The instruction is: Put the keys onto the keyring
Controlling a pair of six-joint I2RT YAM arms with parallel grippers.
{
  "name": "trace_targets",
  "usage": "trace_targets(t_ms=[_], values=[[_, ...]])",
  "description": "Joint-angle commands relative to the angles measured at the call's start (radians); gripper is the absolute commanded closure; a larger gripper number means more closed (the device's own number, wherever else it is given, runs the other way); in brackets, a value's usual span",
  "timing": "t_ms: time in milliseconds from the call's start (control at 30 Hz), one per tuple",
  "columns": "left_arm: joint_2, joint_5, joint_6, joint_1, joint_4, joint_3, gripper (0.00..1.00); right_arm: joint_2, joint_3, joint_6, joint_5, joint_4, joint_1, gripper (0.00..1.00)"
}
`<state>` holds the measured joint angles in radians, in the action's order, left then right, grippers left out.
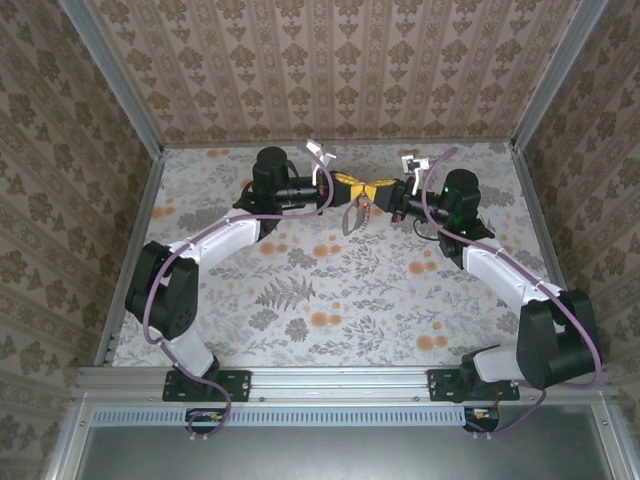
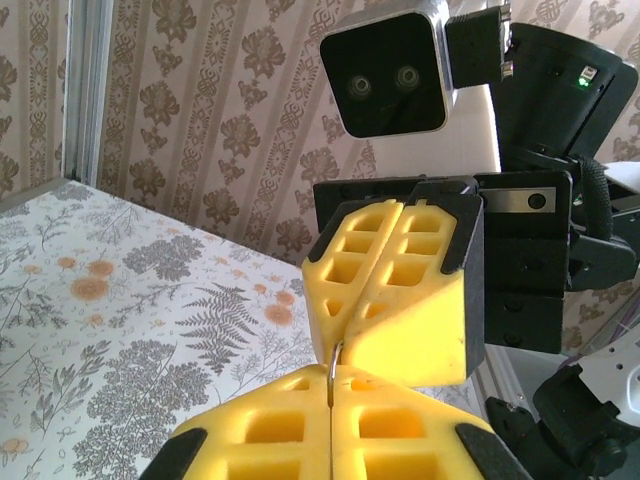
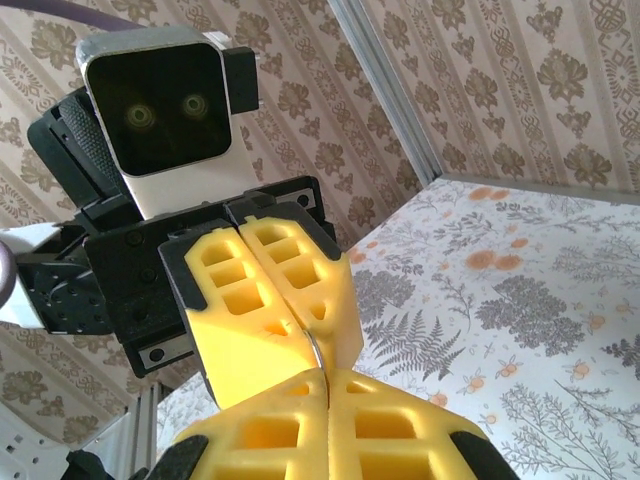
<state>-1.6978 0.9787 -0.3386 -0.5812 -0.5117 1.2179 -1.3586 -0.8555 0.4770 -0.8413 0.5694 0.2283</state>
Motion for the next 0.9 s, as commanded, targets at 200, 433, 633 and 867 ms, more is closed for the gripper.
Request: trace_targets(t_ms=[200,433,633,867], values=[[0.063,-0.028,0.143,0.001,0.157,0.046,0.78,0.029,-0.064,-0.109,0.011,-0.114,0.027,1.00],[0.104,-0.041,0.271,0.027,0.351,0.091,0.67,0.048,-0.107,-0.233,0.028,-0.277,0.028,1.00],[0.111,-0.016,0.353,0.062,0.504,0.145,0.61,0.046,-0.153,-0.327,0.031,-0.405,0.028,1.00],[0.063,0.033,0.506,0.067,0.774,0.264,0.57,0.027,-0.216,-0.432,0.013,-0.557,0.029,1.00]])
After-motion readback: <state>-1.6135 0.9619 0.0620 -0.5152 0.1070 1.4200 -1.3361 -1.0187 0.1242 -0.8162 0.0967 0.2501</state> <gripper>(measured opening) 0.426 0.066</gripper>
